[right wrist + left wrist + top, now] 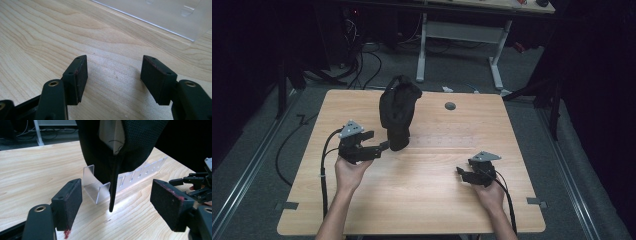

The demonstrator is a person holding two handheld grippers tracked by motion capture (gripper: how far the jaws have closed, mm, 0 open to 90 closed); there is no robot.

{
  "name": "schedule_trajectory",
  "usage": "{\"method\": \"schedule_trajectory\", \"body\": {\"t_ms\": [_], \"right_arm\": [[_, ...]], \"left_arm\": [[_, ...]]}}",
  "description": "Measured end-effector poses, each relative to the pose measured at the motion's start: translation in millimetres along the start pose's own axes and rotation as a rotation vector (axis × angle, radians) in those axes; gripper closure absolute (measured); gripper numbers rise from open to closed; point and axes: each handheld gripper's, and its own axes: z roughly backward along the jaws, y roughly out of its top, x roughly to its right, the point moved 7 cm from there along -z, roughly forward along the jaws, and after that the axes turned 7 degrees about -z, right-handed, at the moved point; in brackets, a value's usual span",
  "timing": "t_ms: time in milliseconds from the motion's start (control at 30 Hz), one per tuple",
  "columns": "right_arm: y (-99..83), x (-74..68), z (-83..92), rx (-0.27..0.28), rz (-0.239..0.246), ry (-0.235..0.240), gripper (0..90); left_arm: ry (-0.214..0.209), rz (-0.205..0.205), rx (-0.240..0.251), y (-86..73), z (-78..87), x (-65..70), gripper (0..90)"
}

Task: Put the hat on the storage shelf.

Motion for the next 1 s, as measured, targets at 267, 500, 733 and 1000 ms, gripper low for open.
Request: {"method": "schedule_trajectory", "body": {"t_ms": [267, 500, 733, 1000], "right_arm": [[0.0, 0.0, 0.0, 0.000, 0.000, 0.000, 38.8], [0.0, 0.0, 0.0, 0.000, 0.000, -0.001, 38.8], [0.0, -0.1, 0.0, 0.000, 0.000, 0.000, 38.8], [0.0, 0.0, 0.0, 0.000, 0.000, -0.001, 38.8]], "left_arm": [[0.005, 0.022, 0.017, 0.1, 12.7, -7.0, 26.5], [0.018, 0.040, 0.009, -7.3, 19.5, -15.5, 27.0], [0.032, 0.040, -0.008, -17.3, 20.3, -20.1, 27.4], [0.056, 0.047, -0.038, -34.1, 23.8, -30.3, 27.8]]}}
